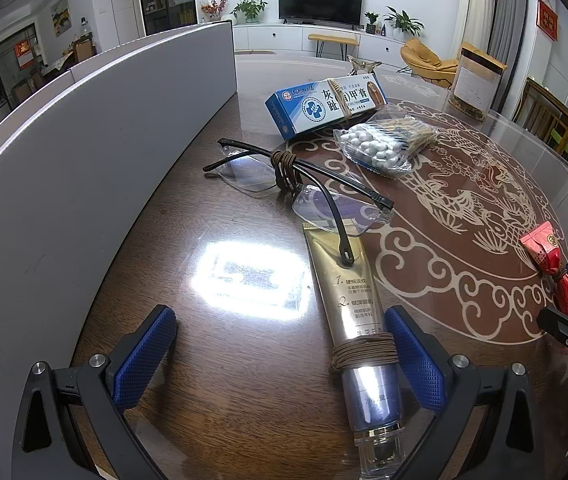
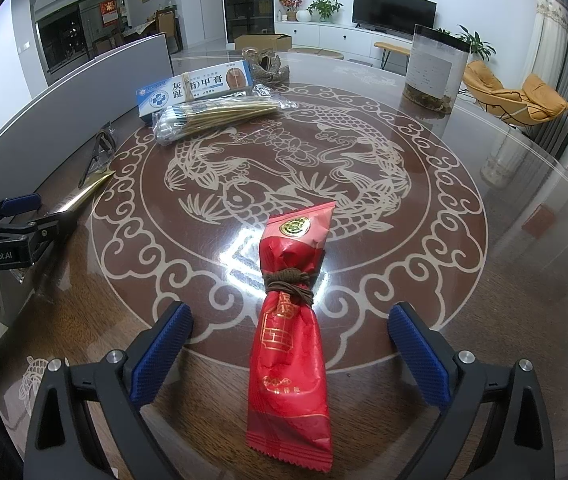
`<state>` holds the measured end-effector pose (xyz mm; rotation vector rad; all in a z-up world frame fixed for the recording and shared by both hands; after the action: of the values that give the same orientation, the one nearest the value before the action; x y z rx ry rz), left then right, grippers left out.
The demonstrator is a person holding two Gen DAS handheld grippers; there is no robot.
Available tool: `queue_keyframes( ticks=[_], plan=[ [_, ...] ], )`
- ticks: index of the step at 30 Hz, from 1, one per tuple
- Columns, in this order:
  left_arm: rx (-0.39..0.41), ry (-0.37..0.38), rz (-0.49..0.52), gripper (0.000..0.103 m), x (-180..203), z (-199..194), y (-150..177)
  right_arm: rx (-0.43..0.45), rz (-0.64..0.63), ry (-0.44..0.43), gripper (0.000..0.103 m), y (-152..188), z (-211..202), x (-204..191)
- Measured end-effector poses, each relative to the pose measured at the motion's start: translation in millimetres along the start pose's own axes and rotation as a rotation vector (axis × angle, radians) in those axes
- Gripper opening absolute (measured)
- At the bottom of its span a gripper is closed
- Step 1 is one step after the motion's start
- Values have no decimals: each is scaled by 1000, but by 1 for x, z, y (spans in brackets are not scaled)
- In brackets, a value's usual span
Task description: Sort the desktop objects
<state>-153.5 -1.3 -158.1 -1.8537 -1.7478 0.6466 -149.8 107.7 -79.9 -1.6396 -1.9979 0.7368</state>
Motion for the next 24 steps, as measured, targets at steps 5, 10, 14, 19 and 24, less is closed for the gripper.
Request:
queue_keyframes(
  ticks=[5,10,14,19,24],
  plan=[
    [0,0,0,103,0,0,0,0,0,1,100,0,0,0],
    [0,0,0,103,0,0,0,0,0,1,100,0,0,0],
    [0,0,0,103,0,0,0,-1,0,1,101,0,0,0],
    [0,0,0,103,0,-1,0,-5,-7,-6,103,1,1,-2],
    [0,0,0,103,0,-1,0,-3,-4,-11,103,1,0,-2]
  ],
)
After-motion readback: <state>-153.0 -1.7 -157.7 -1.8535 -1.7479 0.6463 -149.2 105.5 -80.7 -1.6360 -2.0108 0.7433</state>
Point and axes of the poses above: each gripper's, at about its wrist camera, not at the fingertips, and z roughly the way its jaws point, x to its right, y to its underside, the point moved 3 cm from there along z, roughly the way its jaws point, and after that the axes turned 5 degrees about x, right-handed, at the moved point
